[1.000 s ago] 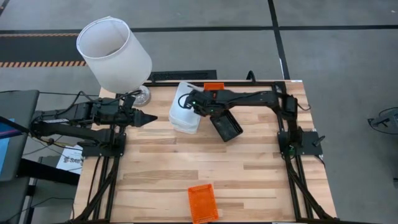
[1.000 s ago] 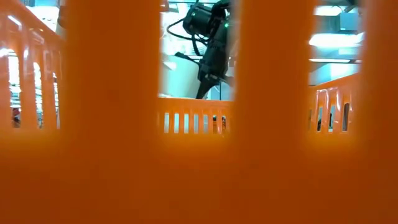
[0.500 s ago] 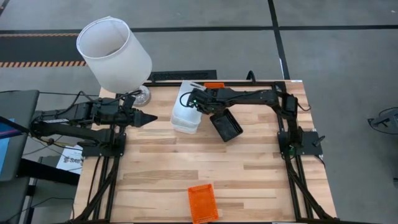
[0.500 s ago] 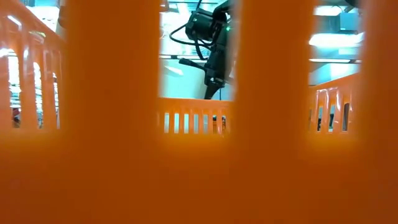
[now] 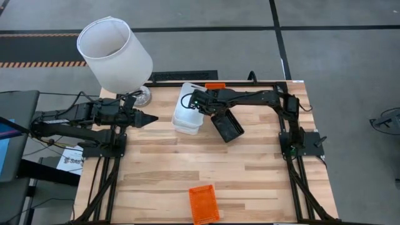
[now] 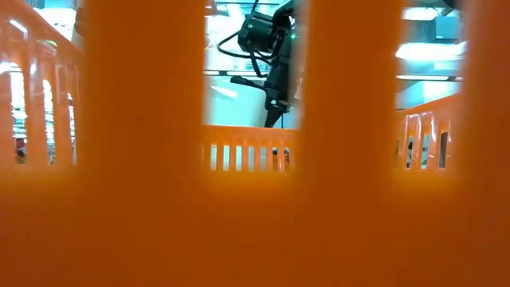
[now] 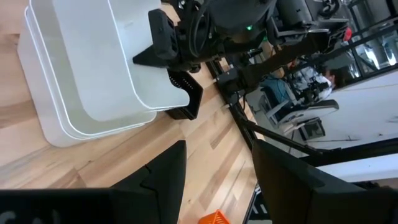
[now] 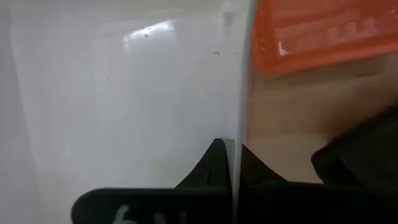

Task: Stack baskets by color
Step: Stack the white bin on the top white bin

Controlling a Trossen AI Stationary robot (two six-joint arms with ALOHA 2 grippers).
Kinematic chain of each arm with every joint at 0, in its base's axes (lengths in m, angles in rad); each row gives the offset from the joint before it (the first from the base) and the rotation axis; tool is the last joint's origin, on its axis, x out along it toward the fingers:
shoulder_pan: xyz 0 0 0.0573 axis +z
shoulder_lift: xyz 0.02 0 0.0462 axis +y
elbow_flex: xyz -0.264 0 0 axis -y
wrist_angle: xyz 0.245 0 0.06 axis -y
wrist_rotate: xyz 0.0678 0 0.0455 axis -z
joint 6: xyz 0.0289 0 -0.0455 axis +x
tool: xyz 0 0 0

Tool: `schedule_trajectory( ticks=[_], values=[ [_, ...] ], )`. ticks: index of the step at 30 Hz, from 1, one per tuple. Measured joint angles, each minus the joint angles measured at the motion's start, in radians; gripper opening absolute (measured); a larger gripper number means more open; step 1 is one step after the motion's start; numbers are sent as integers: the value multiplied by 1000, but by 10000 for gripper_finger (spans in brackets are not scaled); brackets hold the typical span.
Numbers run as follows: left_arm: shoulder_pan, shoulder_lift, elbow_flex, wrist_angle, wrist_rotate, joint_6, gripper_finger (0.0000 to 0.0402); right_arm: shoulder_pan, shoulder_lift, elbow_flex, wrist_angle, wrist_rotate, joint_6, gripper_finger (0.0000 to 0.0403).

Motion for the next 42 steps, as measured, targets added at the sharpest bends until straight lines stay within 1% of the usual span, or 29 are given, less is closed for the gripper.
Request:
schedule_trajectory(
  ticks=[8,14,20,23,31,34,38,42],
  values=[
    [0,0,0,0,-1,0,171,-2,0,0,1,0,-6,3],
    [0,0,0,0,-3,0,171,-4,0,0,6,0,-72,8],
    [0,0,0,0,-4,0,171,-4,0,0,10,-3,-91,46],
    [0,0,0,0,-4,0,171,-4,0,0,32,-28,-110,63],
    [0,0,0,0,-4,12,171,-4,-1,0,56,-60,-113,83],
    [0,0,0,0,-4,12,171,-4,-1,0,55,-93,-144,92],
    [0,0,0,0,-7,12,171,-4,-1,0,31,-131,-160,108],
    [0,0,0,0,-9,12,171,-4,-1,0,-32,-135,-162,124]
  ],
)
